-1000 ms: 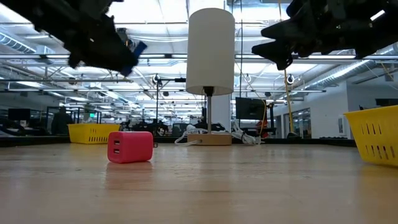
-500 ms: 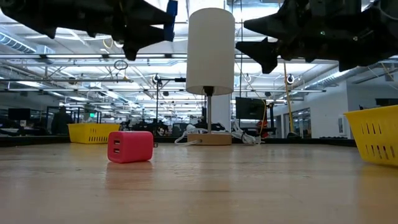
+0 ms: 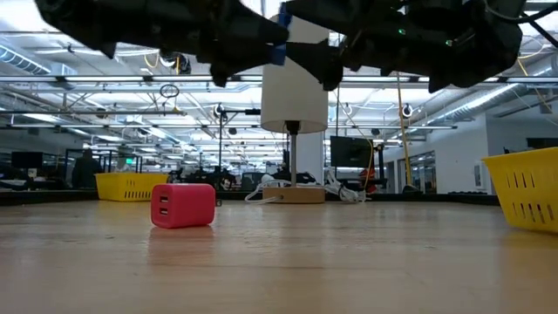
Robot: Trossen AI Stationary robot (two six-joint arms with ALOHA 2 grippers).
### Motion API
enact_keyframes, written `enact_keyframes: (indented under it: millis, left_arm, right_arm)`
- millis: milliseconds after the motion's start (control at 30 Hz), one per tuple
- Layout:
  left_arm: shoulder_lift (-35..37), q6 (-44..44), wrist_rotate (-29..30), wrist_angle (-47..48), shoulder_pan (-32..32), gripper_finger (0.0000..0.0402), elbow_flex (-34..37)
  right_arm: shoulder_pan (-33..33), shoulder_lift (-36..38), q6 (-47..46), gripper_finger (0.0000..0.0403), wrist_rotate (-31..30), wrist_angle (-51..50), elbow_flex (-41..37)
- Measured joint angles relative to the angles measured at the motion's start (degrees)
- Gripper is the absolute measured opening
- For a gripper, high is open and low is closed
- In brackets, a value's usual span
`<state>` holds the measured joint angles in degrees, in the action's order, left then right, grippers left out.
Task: Pick & Place Office items
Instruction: Put the blue digital timer into the top yellow bin
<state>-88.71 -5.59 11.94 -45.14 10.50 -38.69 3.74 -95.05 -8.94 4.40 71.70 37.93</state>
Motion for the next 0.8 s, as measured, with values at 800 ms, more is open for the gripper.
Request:
enact_keyframes:
  millis: [800]
  left_arm:
    - [-3.24, -0.07, 0.01, 8.31, 0.07, 0.0154, -6.48]
  right_arm:
    - [2.26, -1.41, 2.82, 0.0219, -0.33, -1.29, 0.92]
